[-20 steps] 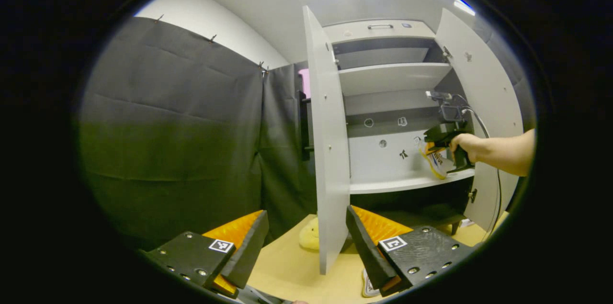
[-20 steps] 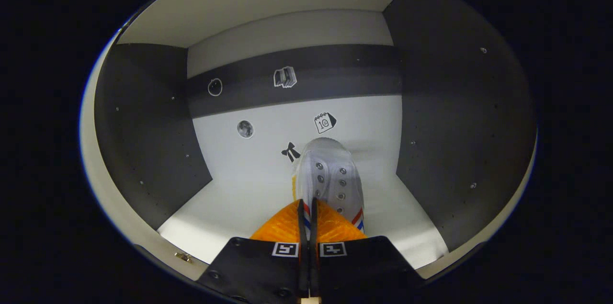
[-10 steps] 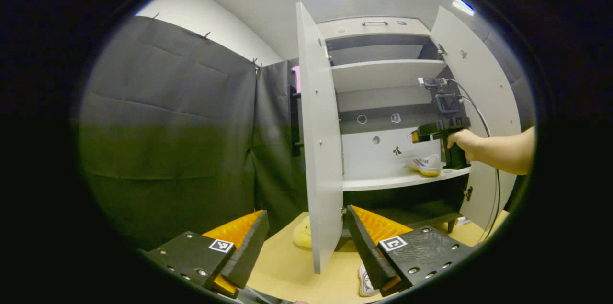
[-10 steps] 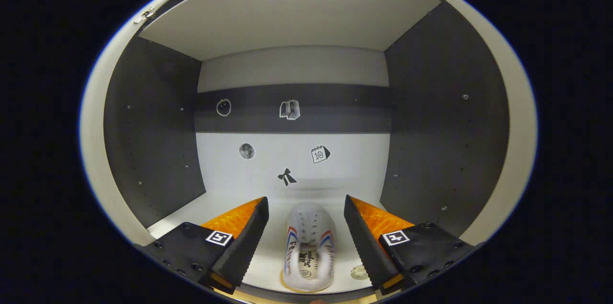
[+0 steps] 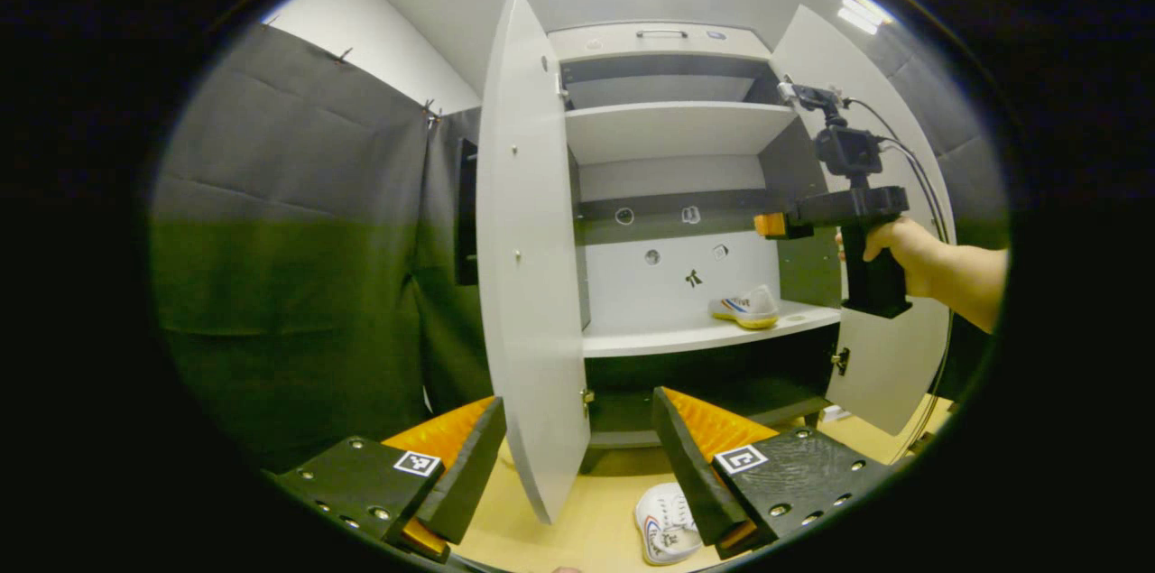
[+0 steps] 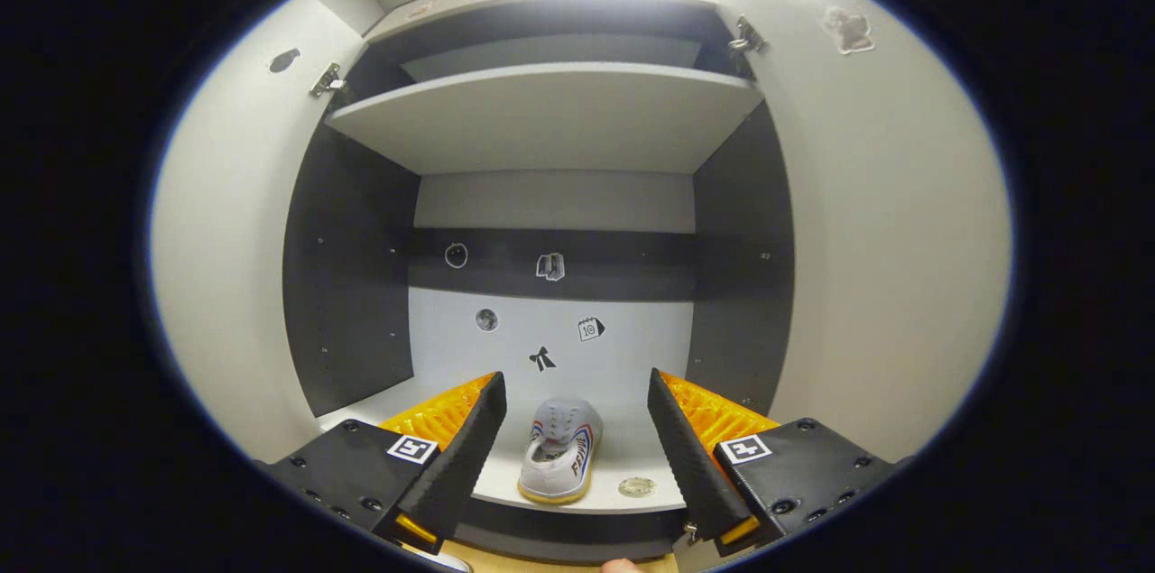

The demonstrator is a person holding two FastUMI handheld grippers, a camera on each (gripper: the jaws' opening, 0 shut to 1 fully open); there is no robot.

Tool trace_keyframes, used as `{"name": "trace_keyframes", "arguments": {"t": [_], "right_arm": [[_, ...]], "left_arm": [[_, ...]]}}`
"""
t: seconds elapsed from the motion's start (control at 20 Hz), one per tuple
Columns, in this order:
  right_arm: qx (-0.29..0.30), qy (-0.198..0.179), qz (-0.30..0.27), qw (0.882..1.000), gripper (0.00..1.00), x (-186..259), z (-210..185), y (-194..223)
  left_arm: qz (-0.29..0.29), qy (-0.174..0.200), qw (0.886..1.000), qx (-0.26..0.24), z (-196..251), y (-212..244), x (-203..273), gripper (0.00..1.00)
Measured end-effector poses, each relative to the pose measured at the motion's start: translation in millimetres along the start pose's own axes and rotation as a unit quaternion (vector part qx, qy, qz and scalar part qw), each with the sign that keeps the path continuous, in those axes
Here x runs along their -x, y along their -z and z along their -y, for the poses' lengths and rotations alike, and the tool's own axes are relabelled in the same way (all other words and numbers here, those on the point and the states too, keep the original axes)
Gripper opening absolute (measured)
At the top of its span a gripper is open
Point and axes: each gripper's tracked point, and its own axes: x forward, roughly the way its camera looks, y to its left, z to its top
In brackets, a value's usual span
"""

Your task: Grab one shoe with the right hand and put it into the shoe cabinet, grab the other shoe with the left hand and put it into the shoe cabinet; then close the right door with the right hand and the left door with the left hand.

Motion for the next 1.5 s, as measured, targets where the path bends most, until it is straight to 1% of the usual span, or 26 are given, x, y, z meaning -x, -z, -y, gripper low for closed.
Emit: {"name": "trace_keyframes", "arguments": {"t": [0.2, 0.25, 0.3, 0.4, 0.55, 0.65, 0.7, 1.0, 1.15, 1.25, 1.5], "right_arm": [[0.003, 0.009, 0.012, 1.000, 0.98, 44.1, 15.9, 0.4], [0.004, 0.011, 0.014, 1.000, 0.96, 55.1, 19.3, 1.9], [0.004, 0.013, 0.013, 1.000, 0.98, 66.3, 23.2, 5.3], [-0.001, 0.016, 0.010, 1.000, 0.96, 87.8, 29.2, 12.4], [0.008, 0.028, -0.003, 1.000, 0.98, 109.5, 40.4, 28.9], [0.014, 0.033, -0.011, 0.999, 0.98, 127.7, 44.2, 37.5], [0.016, 0.034, -0.009, 0.999, 0.98, 141.5, 44.6, 38.6], [0.022, 0.038, 0.000, 0.999, 0.98, 191.2, 42.7, 48.0], [0.029, 0.041, -0.013, 0.999, 0.98, 208.0, 42.7, 61.1], [0.036, 0.047, -0.029, 0.998, 0.96, 216.0, 45.5, 73.4], [0.027, 0.062, -0.059, 0.996, 0.98, 232.7, 52.0, 92.8]], "left_arm": [[-0.009, 0.046, 0.999, 0.011, 25.5, 10.5, -20.7, 0.94], [-0.014, 0.055, 0.998, 0.018, 29.2, 15.5, -26.0, 0.94], [-0.020, 0.064, 0.997, 0.026, 33.6, 20.7, -31.9, 0.94], [-0.032, 0.083, 0.995, 0.042, 42.3, 31.4, -42.9, 0.95], [-0.052, 0.104, 0.992, 0.042, 51.3, 54.1, -59.4, 0.94], [-0.068, 0.114, 0.991, 0.032, 56.1, 73.7, -67.6, 0.94], [-0.079, 0.117, 0.990, 0.030, 57.9, 83.8, -69.6, 0.94], [-0.138, 0.145, 0.980, 0.025, 74.6, 152.5, -80.6, 0.94], [-0.181, 0.151, 0.972, 0.016, 77.5, 195.3, -85.9, 0.94], [-0.206, 0.155, 0.966, 0.005, 78.5, 221.4, -87.5, 0.95], [-0.256, 0.167, 0.952, -0.018, 84.7, 271.1, -82.4, 0.94]]}}
